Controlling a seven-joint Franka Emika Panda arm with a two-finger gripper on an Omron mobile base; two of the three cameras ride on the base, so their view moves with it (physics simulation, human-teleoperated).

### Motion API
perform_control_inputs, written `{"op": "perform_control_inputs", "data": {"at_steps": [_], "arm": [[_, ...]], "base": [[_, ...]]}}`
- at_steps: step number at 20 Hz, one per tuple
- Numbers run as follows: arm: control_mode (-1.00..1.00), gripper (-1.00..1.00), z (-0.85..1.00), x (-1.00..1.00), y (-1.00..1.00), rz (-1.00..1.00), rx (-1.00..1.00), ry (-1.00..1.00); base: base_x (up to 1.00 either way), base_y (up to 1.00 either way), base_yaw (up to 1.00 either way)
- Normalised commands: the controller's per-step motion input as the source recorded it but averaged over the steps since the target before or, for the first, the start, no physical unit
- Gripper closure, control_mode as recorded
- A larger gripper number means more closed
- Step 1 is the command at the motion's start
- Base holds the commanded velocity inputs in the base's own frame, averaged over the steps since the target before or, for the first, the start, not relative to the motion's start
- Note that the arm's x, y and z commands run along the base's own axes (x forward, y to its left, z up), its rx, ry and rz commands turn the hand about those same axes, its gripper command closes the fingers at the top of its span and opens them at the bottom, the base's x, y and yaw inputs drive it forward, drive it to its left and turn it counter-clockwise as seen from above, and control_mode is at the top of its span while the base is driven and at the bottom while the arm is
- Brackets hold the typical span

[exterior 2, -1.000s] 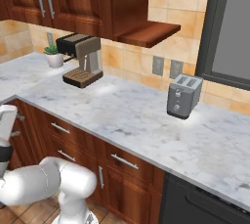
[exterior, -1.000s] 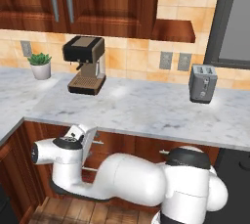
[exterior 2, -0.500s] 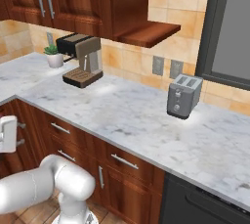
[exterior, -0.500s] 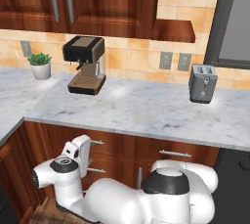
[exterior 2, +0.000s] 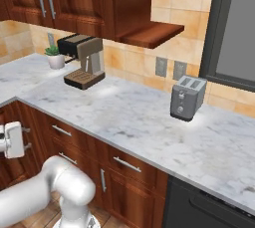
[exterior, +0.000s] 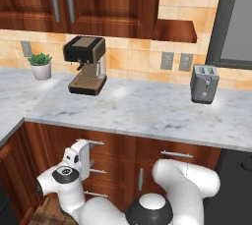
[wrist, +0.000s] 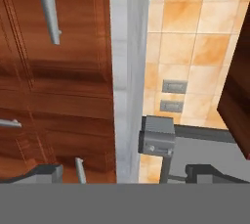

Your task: Take a straw from the drawer in front and place it inside the glass cup on the dining counter.

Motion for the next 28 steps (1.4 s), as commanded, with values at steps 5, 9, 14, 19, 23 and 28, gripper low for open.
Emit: {"op": "perform_control_inputs", "data": {"at_steps": [5,9,14,19,23,28], "arm": [[-1.0,-1.0,-0.26,0.38,0.0,0.01,-0.02,0.0],[-1.0,-1.0,-0.29,0.46,0.0,0.0,-0.02,0.0],[-1.0,-1.0,-0.32,0.45,0.0,0.0,-0.03,0.0],[-1.0,-1.0,-0.29,0.42,0.0,0.0,-0.04,0.0],[-1.0,-1.0,-0.25,0.41,0.04,0.0,-0.04,0.0],[-1.0,-1.0,-0.27,0.4,0.08,0.0,-0.04,0.0]], "base": [[0.0,0.0,0.0],[0.0,0.0,0.0],[0.0,0.0,0.0],[0.0,0.0,0.0],[0.0,0.0,0.0],[0.0,0.0,0.0]]}}
